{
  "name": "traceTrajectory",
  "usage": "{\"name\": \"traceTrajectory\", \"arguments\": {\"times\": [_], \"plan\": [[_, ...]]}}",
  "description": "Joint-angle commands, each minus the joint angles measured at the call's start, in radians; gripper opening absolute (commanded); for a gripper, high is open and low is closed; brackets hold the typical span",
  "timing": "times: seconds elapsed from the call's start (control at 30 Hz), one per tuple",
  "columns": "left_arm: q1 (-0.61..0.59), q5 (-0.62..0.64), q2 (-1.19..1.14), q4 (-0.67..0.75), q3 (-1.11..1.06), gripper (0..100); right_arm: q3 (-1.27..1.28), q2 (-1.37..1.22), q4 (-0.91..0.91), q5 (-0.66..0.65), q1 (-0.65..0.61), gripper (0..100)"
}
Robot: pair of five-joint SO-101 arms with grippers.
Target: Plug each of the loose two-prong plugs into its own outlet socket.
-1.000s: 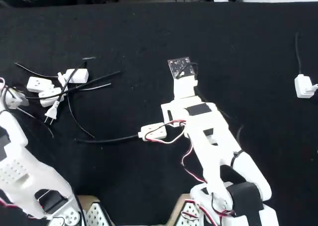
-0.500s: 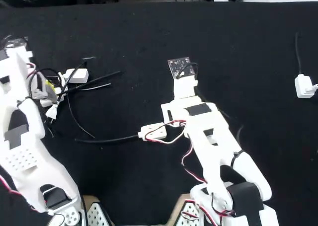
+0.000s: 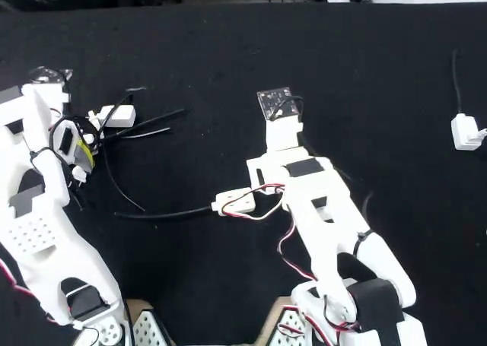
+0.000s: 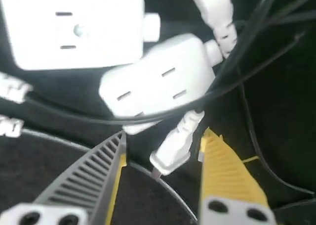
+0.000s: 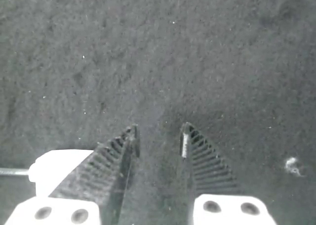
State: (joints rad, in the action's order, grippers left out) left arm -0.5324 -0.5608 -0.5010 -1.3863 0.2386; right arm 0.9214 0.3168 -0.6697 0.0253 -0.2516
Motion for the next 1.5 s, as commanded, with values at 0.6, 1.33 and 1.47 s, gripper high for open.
{"name": "traceTrajectory", "arguments": {"times": [0.6, 1.33, 1.47], "plan": [[0.008, -0.018, 0.215, -0.233, 0.018, 3, 0.004, 0.004, 0.026, 0.005, 0.014, 13.5], [0.664, 0.095, 0.571, -0.319, -0.087, 3, -0.004, 0.013, 0.104, 0.206, 0.321, 13.6], [0.878, 0.193, 0.571, -0.207, -0.090, 3, -0.004, 0.013, 0.127, 0.256, 0.390, 13.7]]}}
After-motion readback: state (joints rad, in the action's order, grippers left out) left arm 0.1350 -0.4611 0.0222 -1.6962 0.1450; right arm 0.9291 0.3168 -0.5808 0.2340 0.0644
